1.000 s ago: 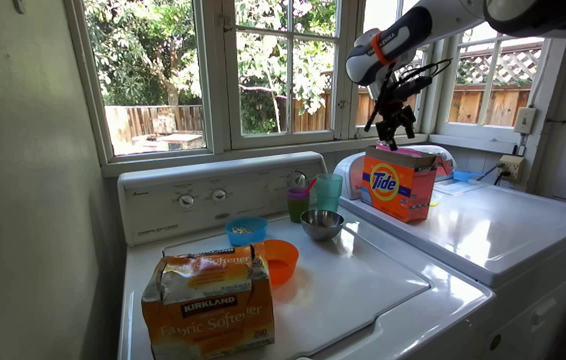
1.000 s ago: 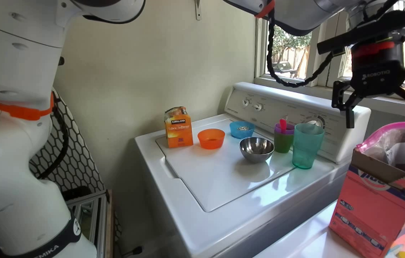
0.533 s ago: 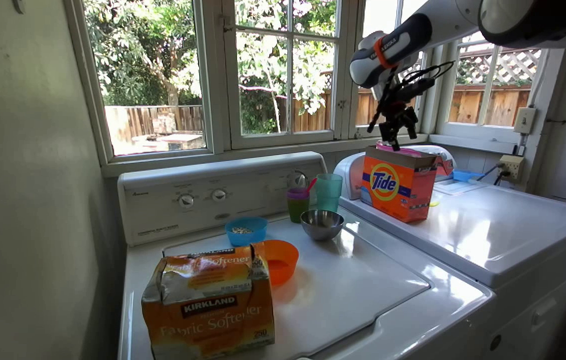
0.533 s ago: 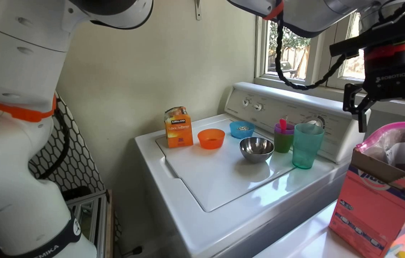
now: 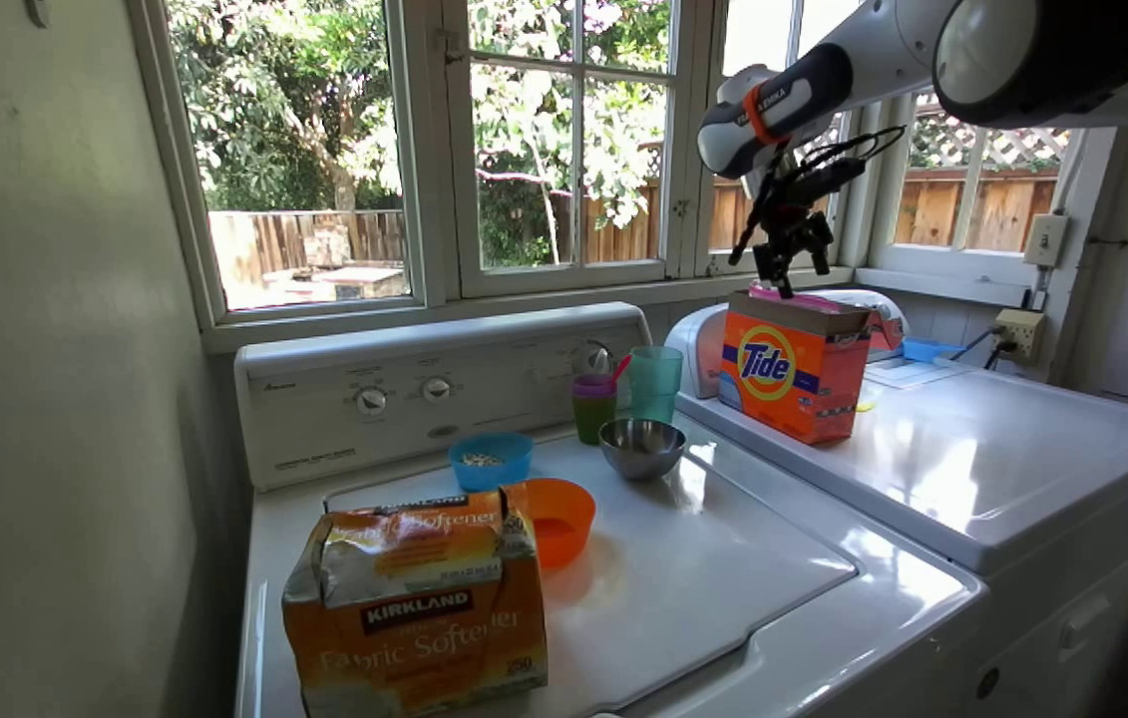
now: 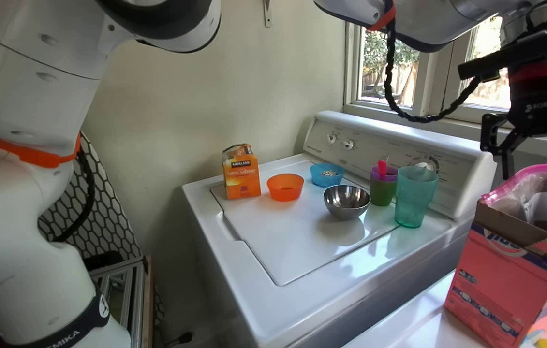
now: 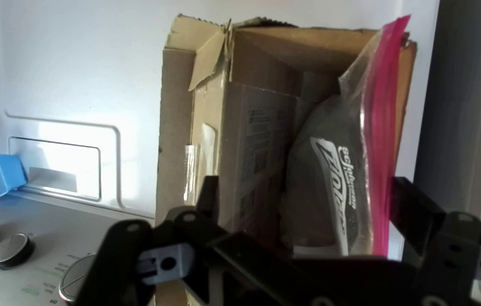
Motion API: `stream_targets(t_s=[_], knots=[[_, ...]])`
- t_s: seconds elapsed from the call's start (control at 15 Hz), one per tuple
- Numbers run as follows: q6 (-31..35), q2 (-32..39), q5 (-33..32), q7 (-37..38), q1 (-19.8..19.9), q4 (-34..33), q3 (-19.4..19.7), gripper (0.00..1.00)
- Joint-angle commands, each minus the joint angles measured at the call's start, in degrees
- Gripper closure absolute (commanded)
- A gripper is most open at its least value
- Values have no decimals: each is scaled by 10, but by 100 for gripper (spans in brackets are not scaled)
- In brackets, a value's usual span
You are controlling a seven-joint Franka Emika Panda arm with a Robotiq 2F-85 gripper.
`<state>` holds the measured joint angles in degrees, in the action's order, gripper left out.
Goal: Take the plastic out of the orange box on the right and put it on top of the washing machine on the right.
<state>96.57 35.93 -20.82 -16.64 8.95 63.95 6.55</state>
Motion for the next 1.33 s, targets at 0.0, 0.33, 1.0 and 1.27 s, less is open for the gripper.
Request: stream_targets(t_s=[0.0, 0.33, 1.0, 1.27], knots=[[-10, 32, 18, 28, 6, -49, 7, 0], [-16, 56, 15, 73, 3, -75, 19, 0], [-28, 80, 25, 70, 6, -88, 12, 32], [-28, 80, 26, 71, 6, -89, 11, 65]])
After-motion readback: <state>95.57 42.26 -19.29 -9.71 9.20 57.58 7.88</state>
